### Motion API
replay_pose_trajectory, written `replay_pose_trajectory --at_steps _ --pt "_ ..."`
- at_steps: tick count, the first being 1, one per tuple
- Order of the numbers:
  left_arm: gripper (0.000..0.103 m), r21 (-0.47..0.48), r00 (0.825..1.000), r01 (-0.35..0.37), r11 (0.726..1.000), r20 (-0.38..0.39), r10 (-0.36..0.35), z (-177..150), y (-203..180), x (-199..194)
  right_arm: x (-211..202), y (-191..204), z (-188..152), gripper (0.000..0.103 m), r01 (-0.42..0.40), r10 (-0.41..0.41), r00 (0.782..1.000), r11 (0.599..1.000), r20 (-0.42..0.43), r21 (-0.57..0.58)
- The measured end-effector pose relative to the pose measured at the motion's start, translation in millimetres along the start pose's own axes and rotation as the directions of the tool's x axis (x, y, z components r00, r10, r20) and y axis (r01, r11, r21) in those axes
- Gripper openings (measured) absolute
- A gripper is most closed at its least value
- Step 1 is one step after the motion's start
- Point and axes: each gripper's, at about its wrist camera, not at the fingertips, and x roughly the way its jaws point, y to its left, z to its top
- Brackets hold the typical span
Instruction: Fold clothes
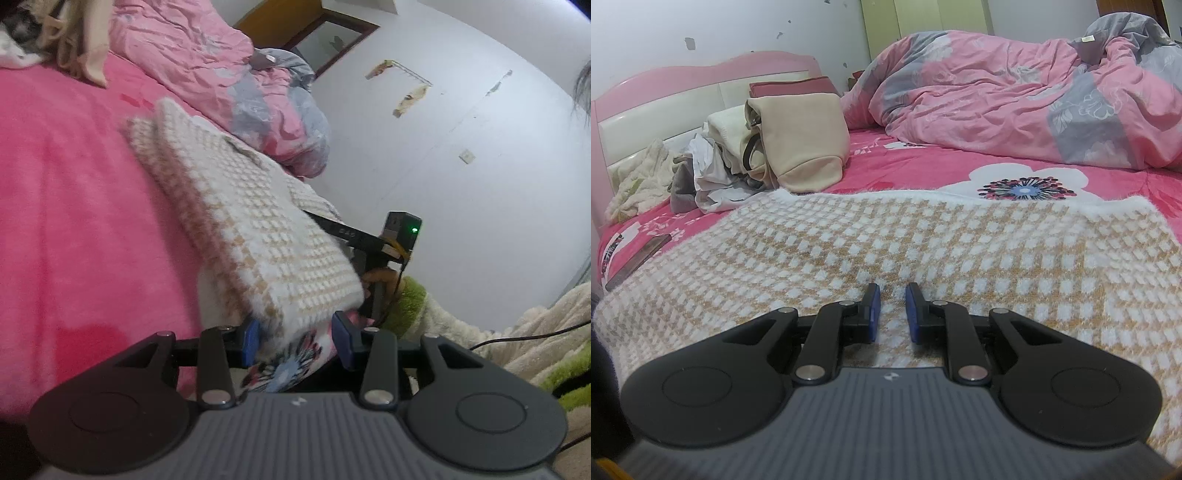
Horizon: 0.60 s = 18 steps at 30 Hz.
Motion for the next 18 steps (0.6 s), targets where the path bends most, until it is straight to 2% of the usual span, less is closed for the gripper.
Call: replay_pose_trajectory --at_steps 5,8,11,13,16,18 --pt "0.038 0.007 0.993 -0.116 0.993 -0.007 0.116 -5.9 -6.8 -17.4 -0.2 0.3 0.1 0.014 -0.001 0.001 1.0 1.0 0.001 0.004" --pt "0.039 -0.004 0.983 -0.166 0.986 0.076 0.166 -3.8 -18.6 -29.9 -0.5 0.1 -0.1 0.014 0.0 0.0 1.0 1.0 0.001 0.002" --pt "0.039 -0.011 0.964 -0.21 0.978 0.163 0.209 -1.5 -32.1 -41.0 -0.6 -0.2 0.1 0.014 0.0 0.0 1.0 1.0 0.001 0.001" --pt "0.039 0.028 0.953 -0.213 0.977 0.224 0.202 1.1 -50.0 -36.4 -0.6 0.1 0.1 0.014 0.001 -0.001 1.0 1.0 0.002 0.0" --pt "0.04 0.078 0.949 -0.21 0.975 0.255 0.185 3.5 -72.2 -14.9 -0.8 1.3 0.0 0.014 0.006 -0.006 1.0 1.0 0.003 -0.005" --pt "0.04 0.065 0.939 -0.291 0.955 0.208 0.272 3.1 -72.9 6.6 -0.9 2.7 -0.3 0.014 0.01 -0.01 1.0 1.0 0.005 -0.01"
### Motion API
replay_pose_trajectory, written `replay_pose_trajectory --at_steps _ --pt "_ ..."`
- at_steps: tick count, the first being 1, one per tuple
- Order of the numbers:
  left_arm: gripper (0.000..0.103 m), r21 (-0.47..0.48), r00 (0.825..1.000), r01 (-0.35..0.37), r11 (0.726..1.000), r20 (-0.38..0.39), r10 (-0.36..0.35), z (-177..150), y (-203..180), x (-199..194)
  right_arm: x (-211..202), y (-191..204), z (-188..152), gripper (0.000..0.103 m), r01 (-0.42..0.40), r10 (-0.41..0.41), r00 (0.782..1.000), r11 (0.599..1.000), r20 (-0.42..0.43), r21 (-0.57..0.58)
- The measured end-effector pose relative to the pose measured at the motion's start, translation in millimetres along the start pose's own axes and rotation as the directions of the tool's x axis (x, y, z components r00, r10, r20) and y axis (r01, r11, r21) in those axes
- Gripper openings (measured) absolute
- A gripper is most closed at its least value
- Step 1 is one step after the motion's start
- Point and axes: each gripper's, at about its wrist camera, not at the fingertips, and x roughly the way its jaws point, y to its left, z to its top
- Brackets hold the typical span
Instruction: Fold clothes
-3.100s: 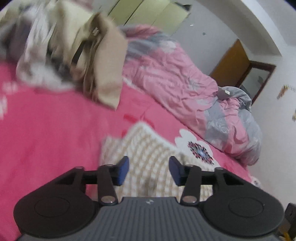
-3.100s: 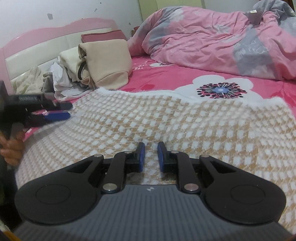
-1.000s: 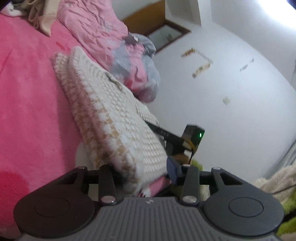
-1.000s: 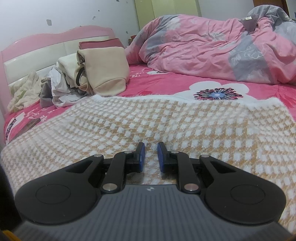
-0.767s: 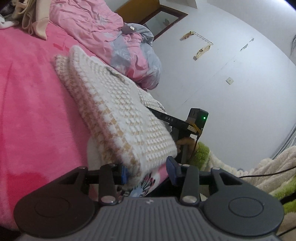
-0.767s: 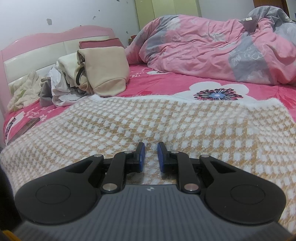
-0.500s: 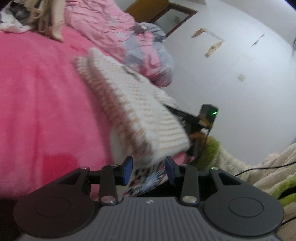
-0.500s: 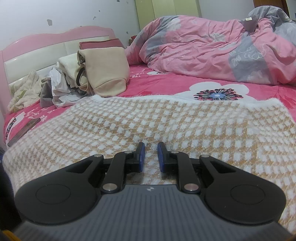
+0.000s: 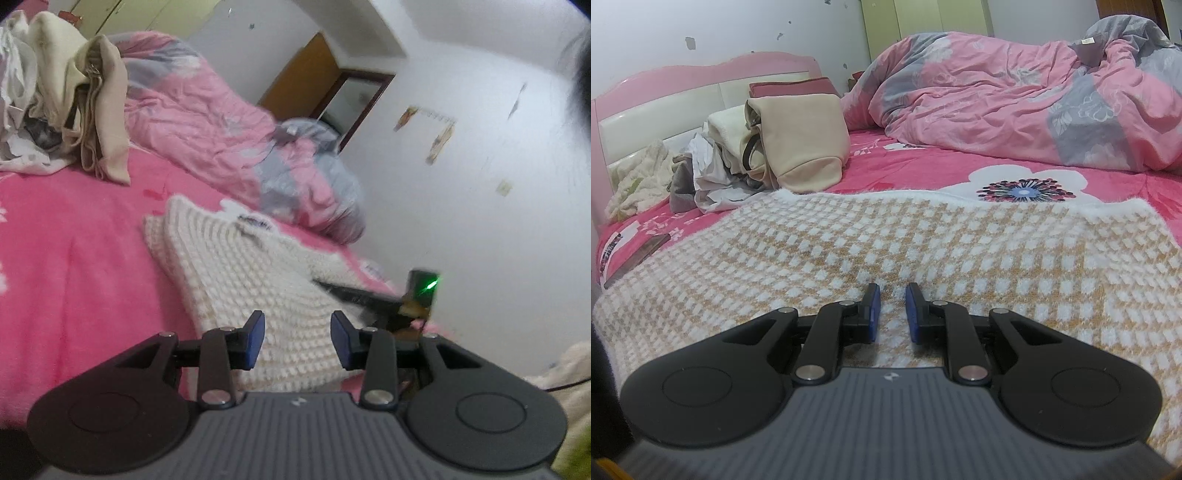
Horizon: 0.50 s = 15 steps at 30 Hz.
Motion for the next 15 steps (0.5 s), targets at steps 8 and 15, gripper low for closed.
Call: replay_pose_trajectory --at_steps 8,15 --pt "0.031 -0.153 0.978 -0.196 0.969 -0.096 0.183 -3.9 19.3 17.4 -1.7 4.9 -1.6 0.014 0.013 -0.013 1.0 1.0 0.009 -0.016" --pt "0.038 -0.009 0.949 -0.316 0.949 0.012 0.316 11.3 -29.6 6.4 -39.5 14.4 6.9 0.018 0.057 -0.06 0.997 0.997 0.052 0.05"
